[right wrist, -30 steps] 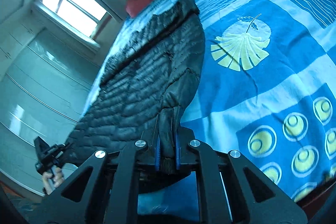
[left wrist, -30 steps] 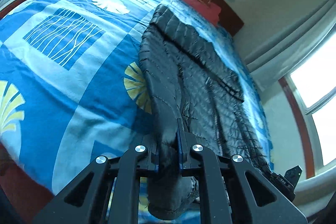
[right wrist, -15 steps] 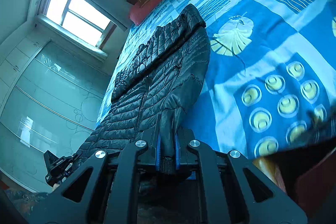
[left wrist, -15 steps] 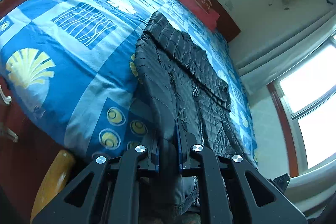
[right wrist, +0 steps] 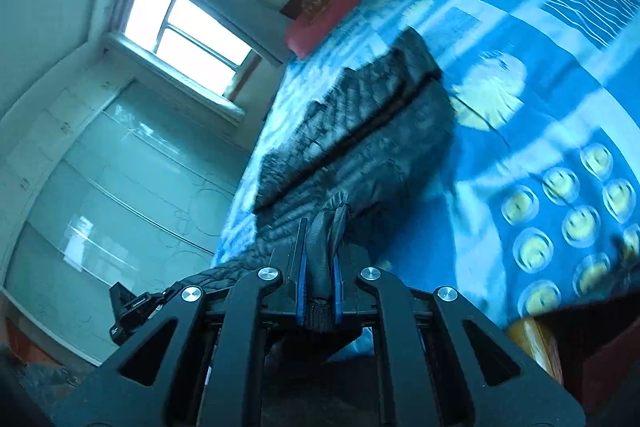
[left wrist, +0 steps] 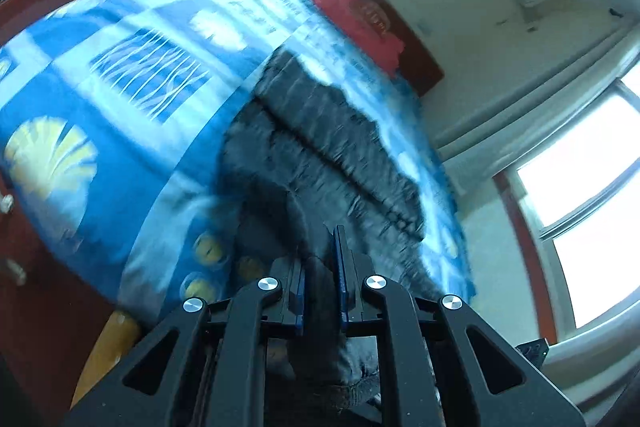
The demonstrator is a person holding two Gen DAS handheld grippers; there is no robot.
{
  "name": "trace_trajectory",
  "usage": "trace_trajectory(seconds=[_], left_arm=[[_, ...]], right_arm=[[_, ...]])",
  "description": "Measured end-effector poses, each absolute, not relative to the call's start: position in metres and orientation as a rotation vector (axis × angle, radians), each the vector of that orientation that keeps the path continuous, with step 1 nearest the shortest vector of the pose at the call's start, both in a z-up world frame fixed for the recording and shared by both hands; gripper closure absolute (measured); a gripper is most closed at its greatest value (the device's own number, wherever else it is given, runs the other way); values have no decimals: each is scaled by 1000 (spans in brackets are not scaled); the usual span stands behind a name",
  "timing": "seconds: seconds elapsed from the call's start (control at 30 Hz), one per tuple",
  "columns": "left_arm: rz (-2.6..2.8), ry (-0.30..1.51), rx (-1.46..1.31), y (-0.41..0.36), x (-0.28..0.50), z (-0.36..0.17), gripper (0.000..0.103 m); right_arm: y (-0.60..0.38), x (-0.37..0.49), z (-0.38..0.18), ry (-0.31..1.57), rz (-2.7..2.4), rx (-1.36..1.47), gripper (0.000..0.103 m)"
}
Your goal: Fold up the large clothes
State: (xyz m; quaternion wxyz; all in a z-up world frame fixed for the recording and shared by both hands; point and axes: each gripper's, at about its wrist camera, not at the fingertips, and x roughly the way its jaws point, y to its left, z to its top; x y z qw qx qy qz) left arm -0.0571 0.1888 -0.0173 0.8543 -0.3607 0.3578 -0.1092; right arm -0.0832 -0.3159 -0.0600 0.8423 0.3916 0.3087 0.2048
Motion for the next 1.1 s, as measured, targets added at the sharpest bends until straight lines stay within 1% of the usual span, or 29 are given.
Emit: trace_trajectory(seconds=[0.07,0.17,0.27,0.4,0.5,0.63,0.83,0.97,1.1], left_arm=[[-261,722,-742,186,-40,-6,92],[-290,720,-730,183,-11,3,92],[-302,723,-744,182,30,7,92],[-305,698,-751,183,90,11,92],[-292,685,-763,181,136,9,92],[-268,709,-774,180,198,-7,92],[-203,769,-762,179,284,-43,92],[-163,820,-776,180,325,-73,92],[-110,891,-733,176,355,-109,91]], right_arm=[[-320,-70,-57,634,459,859,94],[-329,-40,-53,614,491,935,94],[-334,-5,-43,593,511,947,94],[-342,59,-29,562,521,960,93],[-346,113,-30,560,528,1018,93],[-345,186,-43,590,499,1063,93],[-344,286,-82,656,399,1100,93],[-345,328,-112,712,305,1085,93],[-346,350,-143,781,211,1049,93]])
